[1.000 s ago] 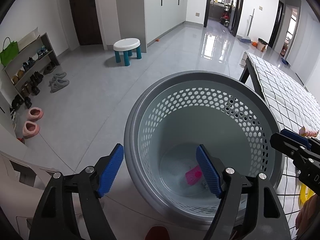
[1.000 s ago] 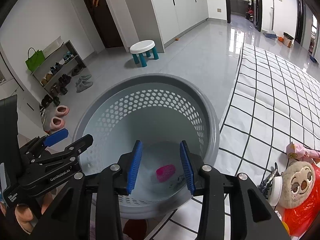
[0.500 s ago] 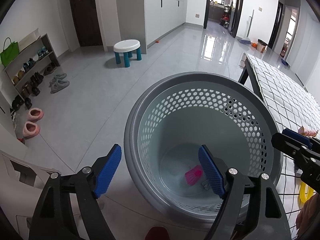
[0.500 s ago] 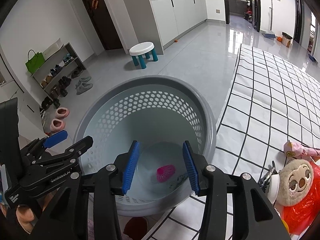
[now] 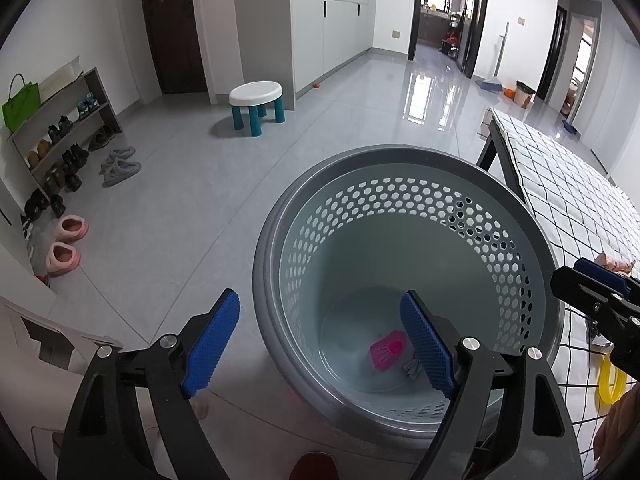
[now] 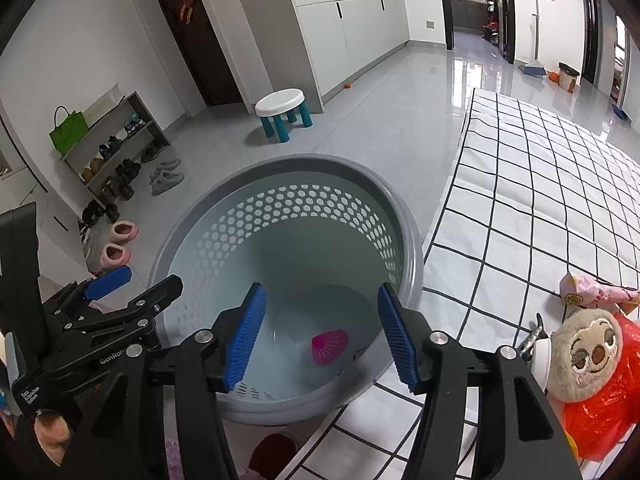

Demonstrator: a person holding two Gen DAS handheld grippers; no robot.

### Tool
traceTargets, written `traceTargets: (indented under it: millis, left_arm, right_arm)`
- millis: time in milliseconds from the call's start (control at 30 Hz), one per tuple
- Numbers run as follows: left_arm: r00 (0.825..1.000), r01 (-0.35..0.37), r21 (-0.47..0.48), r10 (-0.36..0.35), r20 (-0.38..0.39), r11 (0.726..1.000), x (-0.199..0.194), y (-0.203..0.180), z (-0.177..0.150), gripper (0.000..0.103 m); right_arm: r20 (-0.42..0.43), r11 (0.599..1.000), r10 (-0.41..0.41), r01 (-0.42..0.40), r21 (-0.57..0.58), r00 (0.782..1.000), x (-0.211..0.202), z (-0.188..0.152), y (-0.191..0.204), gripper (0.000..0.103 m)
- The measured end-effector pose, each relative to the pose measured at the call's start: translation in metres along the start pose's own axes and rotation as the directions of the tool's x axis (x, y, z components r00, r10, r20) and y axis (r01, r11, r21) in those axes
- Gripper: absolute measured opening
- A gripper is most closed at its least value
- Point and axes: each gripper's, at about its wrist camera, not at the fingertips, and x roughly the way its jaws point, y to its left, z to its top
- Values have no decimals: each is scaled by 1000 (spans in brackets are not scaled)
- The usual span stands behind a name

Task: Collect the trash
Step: 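Move the right tool back over the bed toward the yellow ring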

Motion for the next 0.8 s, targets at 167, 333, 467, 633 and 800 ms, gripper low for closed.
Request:
traceTargets:
  millis: [167, 333, 467, 633, 800]
  left_arm:
    - [1000, -2, -1, 2, 12, 1000, -4, 1, -3, 81]
    - [1000, -2, 1, 2, 27, 1000, -10, 1, -6, 82]
    - [999, 2, 8, -3, 37, 1000, -16, 0, -9, 82]
    - [999, 7, 13, -7, 43, 1000, -20, -2, -14, 82]
    - [999, 13, 15, -14, 47, 1000, -26, -3, -19, 82]
  right_arm:
    - [10, 1000, -6, 6, 8, 1000, -5, -3, -1, 62]
    - [17, 1000, -17, 16, 18, 1000, -11, -10, -5, 62]
    - [22, 999, -25, 24, 31, 999, -17, -15, -9, 63]
    - [28, 998, -35, 34, 53, 999, -24, -21, -15, 63]
    - [35, 996, -45, 42, 73, 998, -32, -27, -21, 63]
